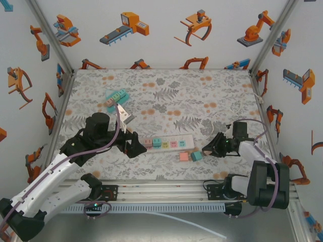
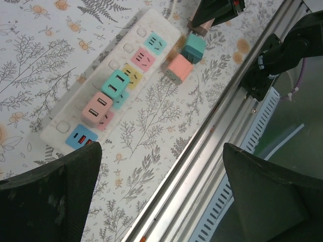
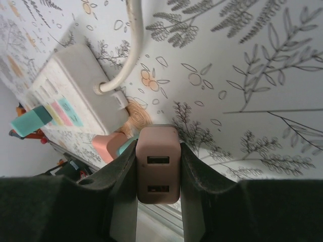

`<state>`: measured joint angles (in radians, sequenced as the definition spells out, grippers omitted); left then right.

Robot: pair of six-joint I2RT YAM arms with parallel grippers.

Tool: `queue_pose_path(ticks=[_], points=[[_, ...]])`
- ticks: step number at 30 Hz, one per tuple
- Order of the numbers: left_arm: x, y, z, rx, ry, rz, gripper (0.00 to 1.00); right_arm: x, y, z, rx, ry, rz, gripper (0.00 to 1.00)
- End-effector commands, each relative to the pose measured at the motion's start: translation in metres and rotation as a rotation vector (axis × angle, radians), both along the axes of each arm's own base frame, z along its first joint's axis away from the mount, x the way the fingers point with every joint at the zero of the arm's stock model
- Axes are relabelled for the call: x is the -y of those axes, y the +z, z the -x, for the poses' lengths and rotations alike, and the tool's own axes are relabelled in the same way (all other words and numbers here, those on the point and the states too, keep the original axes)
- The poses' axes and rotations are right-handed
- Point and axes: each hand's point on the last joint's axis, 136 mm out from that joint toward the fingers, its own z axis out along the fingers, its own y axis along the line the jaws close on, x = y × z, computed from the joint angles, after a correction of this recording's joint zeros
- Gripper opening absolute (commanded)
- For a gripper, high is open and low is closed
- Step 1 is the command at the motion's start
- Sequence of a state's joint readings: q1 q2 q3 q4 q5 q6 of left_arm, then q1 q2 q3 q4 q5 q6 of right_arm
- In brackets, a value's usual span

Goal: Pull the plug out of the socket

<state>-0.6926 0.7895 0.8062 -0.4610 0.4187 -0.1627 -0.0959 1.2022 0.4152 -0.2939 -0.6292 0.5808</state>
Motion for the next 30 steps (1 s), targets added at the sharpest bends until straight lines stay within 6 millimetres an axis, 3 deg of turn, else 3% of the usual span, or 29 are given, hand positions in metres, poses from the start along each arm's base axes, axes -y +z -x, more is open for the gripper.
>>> queue_pose_path(ticks=[1, 8, 11, 19, 30], points=[[0.0, 0.001, -0.002, 0.026, 0.002, 0.006, 0.97, -0.005, -0.007, 0.0, -0.013, -0.014, -0.015, 0.29], [-0.002, 0.0, -0.003, 0.03, 0.017, 0.003, 0.97, 0.0, -0.012, 0.002, -0.049, -0.032, 0.035, 0.42], [-0.003, -0.002, -0.004, 0.03, 0.023, -0.002, 0.97, 0.003, -0.012, 0.003, -0.057, -0.04, 0.052, 0.52], [-0.004, -0.004, -0.006, 0.028, 0.038, -0.009, 0.97, 0.011, -0.011, 0.007, -0.078, -0.072, 0.101, 0.57], [-0.023, -0.013, -0.022, 0.04, 0.177, -0.078, 0.97, 0.02, 0.024, -0.004, 0.013, -0.095, 0.157, 0.68]])
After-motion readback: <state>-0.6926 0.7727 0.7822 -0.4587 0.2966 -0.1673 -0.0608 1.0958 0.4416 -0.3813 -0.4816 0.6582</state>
